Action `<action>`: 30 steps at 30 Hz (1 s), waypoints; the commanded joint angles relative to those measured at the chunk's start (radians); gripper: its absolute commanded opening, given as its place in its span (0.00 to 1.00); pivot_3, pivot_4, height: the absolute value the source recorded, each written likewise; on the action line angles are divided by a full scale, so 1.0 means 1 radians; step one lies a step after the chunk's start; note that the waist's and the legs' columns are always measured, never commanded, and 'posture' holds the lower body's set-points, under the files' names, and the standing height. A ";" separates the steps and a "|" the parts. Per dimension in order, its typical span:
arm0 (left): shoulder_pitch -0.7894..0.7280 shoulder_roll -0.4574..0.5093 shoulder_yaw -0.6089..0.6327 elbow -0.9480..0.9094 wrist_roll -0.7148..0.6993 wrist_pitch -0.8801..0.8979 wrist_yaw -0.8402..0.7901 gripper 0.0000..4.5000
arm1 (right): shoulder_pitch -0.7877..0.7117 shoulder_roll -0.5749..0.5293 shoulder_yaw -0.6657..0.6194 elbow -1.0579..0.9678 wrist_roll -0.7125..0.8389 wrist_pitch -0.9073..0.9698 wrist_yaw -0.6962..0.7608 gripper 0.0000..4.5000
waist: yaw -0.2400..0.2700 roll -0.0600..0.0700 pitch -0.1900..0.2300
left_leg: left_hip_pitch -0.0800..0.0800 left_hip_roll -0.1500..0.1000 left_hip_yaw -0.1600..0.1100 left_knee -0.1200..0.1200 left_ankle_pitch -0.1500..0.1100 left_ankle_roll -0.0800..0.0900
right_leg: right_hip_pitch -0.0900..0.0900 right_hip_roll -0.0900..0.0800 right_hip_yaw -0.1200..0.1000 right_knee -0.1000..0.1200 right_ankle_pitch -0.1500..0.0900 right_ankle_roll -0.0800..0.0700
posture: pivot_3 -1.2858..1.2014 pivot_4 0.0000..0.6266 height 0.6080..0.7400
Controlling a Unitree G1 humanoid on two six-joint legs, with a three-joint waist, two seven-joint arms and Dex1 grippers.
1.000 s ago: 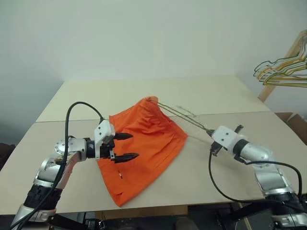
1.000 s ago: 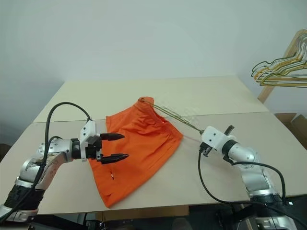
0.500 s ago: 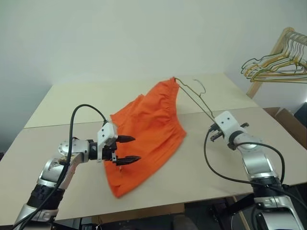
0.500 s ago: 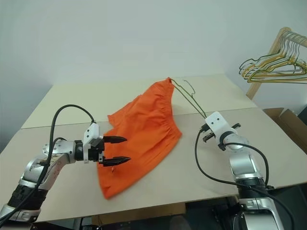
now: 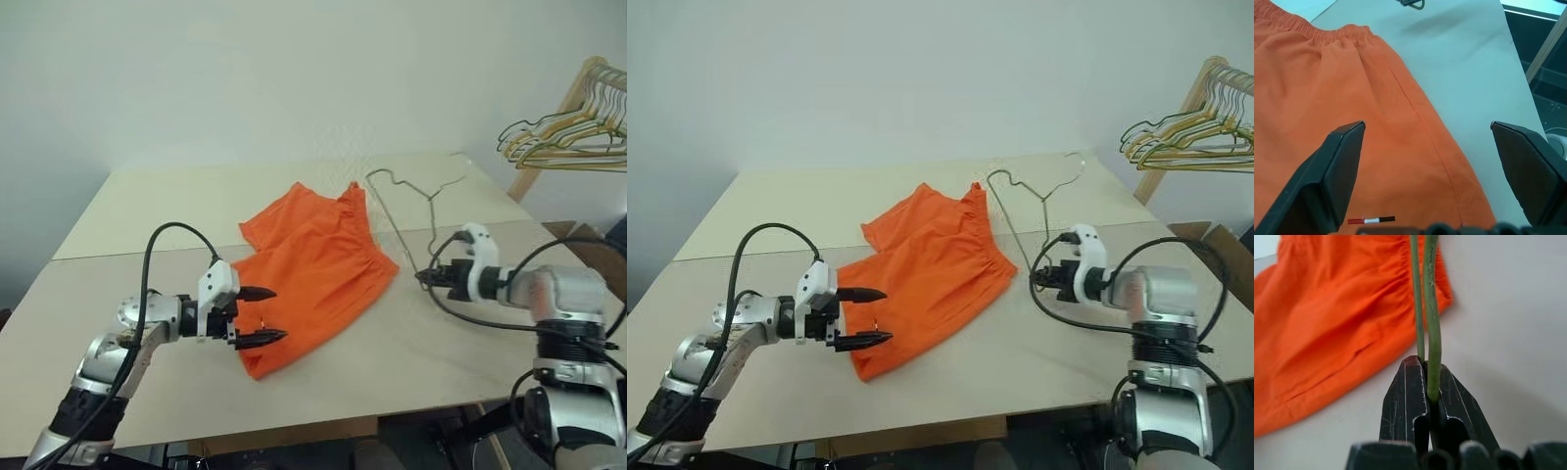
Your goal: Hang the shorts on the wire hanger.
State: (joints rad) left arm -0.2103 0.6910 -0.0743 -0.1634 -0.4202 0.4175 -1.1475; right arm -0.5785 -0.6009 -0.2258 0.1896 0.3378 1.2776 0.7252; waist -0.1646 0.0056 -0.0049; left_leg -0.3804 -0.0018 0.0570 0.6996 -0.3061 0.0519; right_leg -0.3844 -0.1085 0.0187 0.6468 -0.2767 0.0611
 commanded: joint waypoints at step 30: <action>0.014 -0.016 -0.032 0.064 0.086 -0.075 0.023 0.99 | 0.093 -0.027 -0.219 0.072 0.239 0.333 -0.033 0.00 | 0.014 0.000 0.000 | -0.001 0.000 0.001 0.001 0.000 0.001 | -0.001 -0.001 0.002 -0.001 0.000 0.000 | 0.44 0.00 1.00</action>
State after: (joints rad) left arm -0.1922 0.6645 -0.1331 -0.0645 -0.3169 0.3439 -1.1271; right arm -0.4695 -0.6325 -0.3957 0.2562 0.5739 1.6028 0.7210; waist -0.1503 0.0054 -0.0049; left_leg -0.3814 -0.0017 0.0578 0.7007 -0.3066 0.0529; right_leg -0.3853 -0.1095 0.0204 0.6459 -0.2768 0.0613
